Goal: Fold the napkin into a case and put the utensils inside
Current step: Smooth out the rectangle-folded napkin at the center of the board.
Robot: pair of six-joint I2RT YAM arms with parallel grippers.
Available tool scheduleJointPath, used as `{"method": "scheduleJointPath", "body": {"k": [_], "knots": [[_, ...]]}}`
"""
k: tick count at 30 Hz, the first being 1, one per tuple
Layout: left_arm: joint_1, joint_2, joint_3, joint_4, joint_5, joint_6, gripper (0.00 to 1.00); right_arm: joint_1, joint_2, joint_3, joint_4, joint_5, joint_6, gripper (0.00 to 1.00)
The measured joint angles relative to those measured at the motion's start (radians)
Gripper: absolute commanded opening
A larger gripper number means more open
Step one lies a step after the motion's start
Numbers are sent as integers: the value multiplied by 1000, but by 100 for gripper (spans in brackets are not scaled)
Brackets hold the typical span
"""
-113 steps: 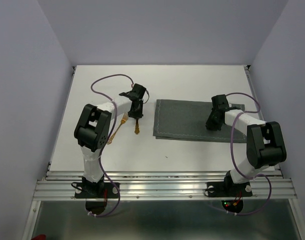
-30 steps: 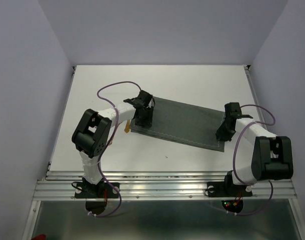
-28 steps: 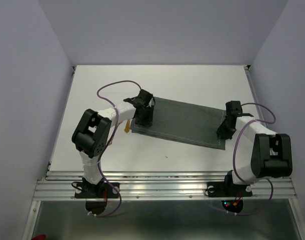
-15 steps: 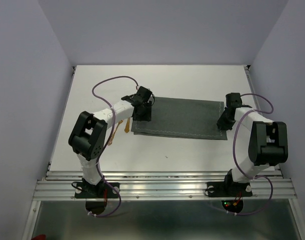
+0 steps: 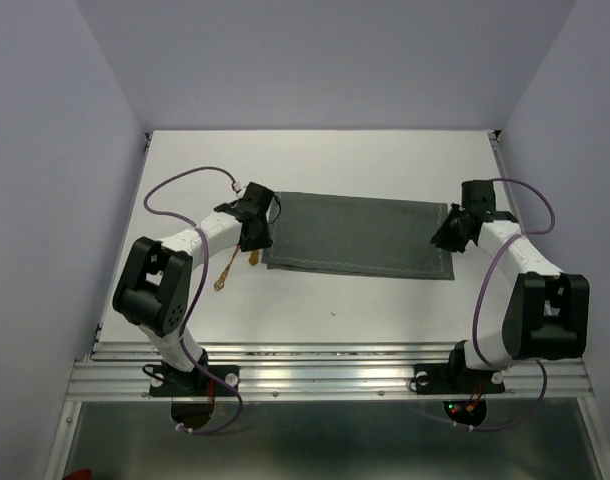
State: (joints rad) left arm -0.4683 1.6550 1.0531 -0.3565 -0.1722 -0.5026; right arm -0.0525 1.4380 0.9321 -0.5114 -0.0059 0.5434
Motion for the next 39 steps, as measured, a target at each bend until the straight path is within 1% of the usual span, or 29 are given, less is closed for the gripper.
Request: {"method": "scheduleJointPath", "body": {"k": [3, 10, 15, 17, 18, 19, 21, 23, 25, 29, 36, 39], "knots": [[19, 10, -6, 9, 0, -1, 40, 0, -3, -3, -1, -26, 0, 26], [16, 20, -28, 54, 33, -3, 40, 0, -4, -25, -6, -31, 0, 25], [16, 57, -34, 64, 47, -3, 39, 0, -6, -32, -22, -26, 0, 25], [16, 68, -34, 71, 49, -3, 35, 0, -12, -32, -30, -23, 0, 26], [16, 69, -34, 74, 50, -3, 31, 0, -16, -32, -33, -22, 0, 26], [16, 70, -34, 77, 50, -3, 24, 0, -23, -32, -36, -16, 0, 25], [16, 72, -34, 82, 55, -4, 15, 0, -32, -32, -39, -7, -1, 25], [16, 74, -34, 88, 59, -4, 4, 0, -37, -32, -42, 7, -2, 25], [16, 74, -33, 88, 60, -3, 0, 0, -37, -32, -46, 13, -2, 25], [16, 74, -28, 80, 60, -2, 0, 0, -37, -32, -63, 39, -2, 26], [16, 62, -7, 48, 75, 5, 0, -2, -37, -29, -116, 134, -4, 27], [16, 39, -6, 43, 92, 8, 0, -26, -37, -28, -143, 160, -5, 29]]}}
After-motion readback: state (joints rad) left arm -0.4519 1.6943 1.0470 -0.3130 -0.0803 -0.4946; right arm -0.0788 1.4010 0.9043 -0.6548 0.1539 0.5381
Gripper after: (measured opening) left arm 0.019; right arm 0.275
